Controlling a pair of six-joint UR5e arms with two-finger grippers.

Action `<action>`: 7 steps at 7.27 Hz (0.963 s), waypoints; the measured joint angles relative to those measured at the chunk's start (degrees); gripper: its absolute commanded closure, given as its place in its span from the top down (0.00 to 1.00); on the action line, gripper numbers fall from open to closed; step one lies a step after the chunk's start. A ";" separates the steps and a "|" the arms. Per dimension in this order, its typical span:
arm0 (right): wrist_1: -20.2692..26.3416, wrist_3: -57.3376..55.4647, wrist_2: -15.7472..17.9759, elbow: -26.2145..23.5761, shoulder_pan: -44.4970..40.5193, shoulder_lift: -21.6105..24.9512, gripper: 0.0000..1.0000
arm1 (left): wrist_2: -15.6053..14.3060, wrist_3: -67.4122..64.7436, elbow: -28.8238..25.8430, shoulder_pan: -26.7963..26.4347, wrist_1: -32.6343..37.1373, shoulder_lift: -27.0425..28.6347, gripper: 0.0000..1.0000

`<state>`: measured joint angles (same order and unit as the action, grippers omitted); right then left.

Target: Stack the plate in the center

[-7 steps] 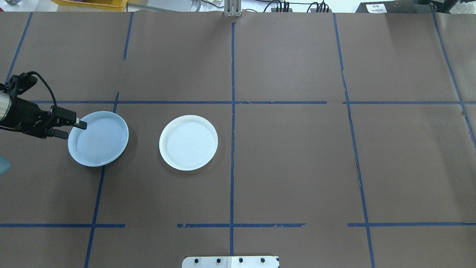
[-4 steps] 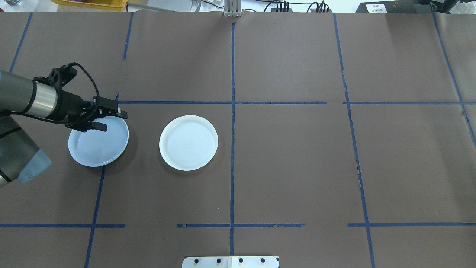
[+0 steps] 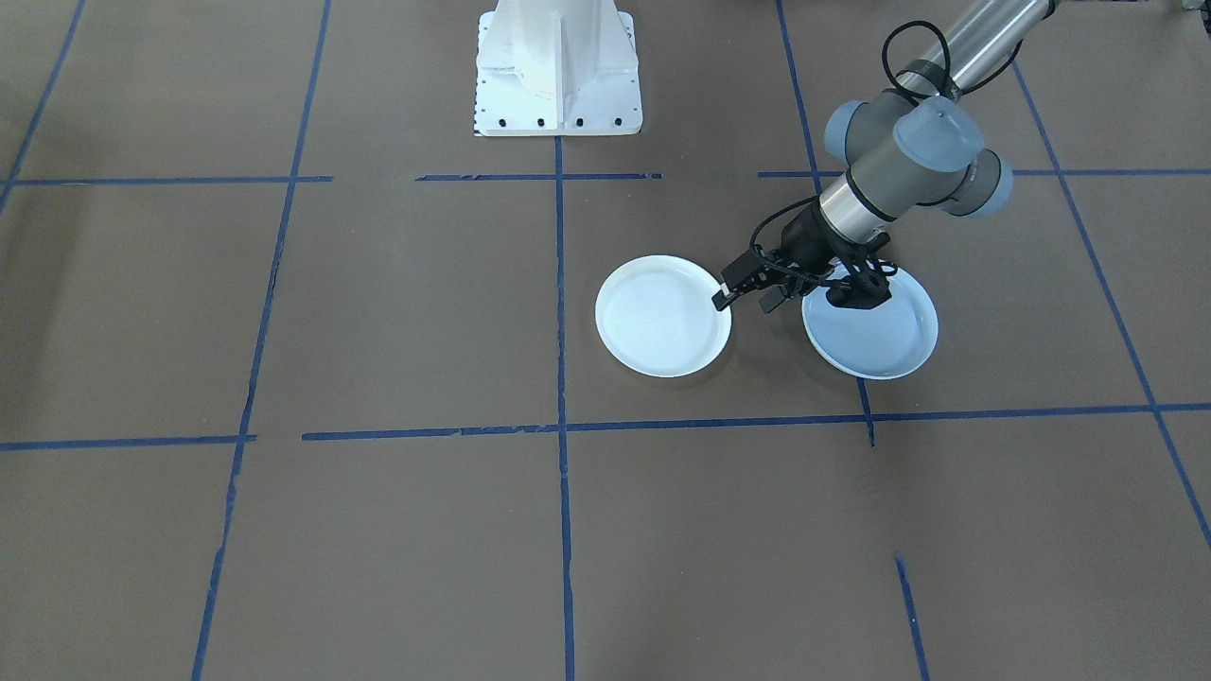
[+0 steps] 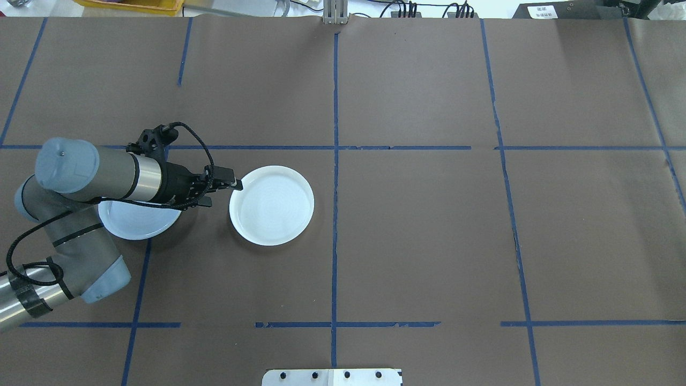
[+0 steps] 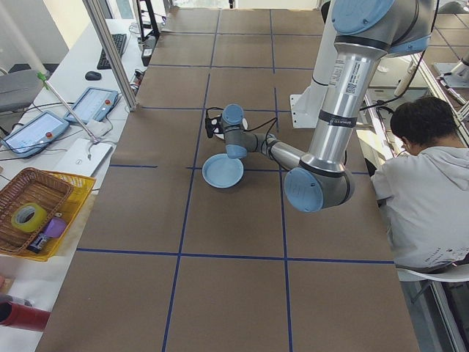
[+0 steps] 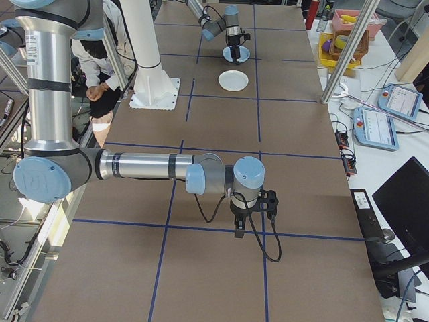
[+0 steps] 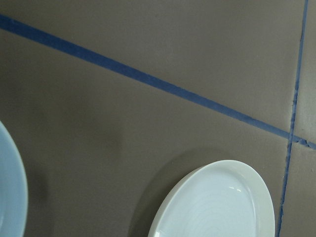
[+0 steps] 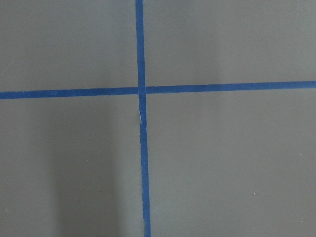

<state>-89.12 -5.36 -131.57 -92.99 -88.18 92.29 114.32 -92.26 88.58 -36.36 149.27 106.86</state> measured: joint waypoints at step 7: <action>0.00 0.04 0.02 0.00 -0.01 0.00 1.00 | 3.10 0.01 -1.05 2.64 -0.65 0.03 0.00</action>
<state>-89.12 -5.33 -131.55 -92.99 -88.18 92.29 117.42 -92.25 87.53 -33.73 148.62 106.88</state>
